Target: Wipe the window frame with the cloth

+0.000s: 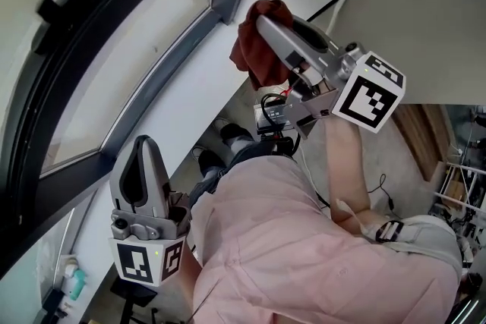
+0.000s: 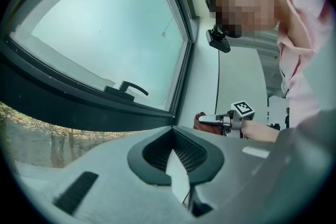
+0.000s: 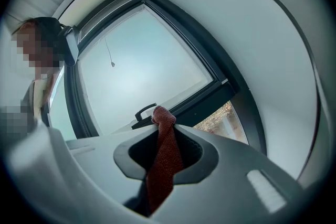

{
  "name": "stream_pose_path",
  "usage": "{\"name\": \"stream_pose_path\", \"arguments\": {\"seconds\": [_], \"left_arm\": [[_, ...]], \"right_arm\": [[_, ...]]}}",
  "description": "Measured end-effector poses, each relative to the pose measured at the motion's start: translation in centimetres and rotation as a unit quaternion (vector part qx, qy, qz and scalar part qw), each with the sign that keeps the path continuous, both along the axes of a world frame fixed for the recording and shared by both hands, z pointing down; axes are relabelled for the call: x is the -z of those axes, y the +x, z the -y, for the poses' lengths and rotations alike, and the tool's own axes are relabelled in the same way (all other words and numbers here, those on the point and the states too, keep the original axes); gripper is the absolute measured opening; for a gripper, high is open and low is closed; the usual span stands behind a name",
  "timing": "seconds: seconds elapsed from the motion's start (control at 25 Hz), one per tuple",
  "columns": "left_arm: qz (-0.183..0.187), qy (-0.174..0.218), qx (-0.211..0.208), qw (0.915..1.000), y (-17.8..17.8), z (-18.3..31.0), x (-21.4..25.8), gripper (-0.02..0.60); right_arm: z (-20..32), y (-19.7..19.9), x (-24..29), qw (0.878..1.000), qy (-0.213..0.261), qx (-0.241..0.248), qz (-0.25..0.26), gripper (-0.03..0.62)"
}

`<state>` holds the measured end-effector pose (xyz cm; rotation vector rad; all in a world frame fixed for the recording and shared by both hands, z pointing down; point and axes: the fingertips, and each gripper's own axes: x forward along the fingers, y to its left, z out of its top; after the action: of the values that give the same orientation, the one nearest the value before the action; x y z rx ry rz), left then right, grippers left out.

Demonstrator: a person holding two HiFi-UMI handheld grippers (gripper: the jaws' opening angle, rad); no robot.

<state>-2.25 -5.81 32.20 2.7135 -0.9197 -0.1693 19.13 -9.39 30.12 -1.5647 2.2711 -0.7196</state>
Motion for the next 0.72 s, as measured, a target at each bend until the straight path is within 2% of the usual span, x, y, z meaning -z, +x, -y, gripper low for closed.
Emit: {"name": "stream_pose_path", "arguments": {"seconds": [0.12,0.32,0.56,0.72], "left_arm": [[0.006,-0.002,0.014,0.9999,1.1,0.6,0.0,-0.003],[0.006,0.001,0.047,0.9989,5.0,2.2,1.0,-0.003],[0.005,-0.001,0.081,0.9967,5.4,0.9,-0.2,-0.003],[0.005,-0.002,0.103,0.9947,7.4,1.1,-0.8,-0.003]], "right_arm": [[0.6,1.2,0.2,1.0,0.005,0.005,0.002,0.057],[3.0,5.0,1.3,0.999,0.014,0.032,0.004,0.057],[3.4,5.7,0.7,0.998,0.025,0.049,0.007,0.057],[5.9,5.3,1.1,0.995,0.039,0.086,0.026,0.057]]}}
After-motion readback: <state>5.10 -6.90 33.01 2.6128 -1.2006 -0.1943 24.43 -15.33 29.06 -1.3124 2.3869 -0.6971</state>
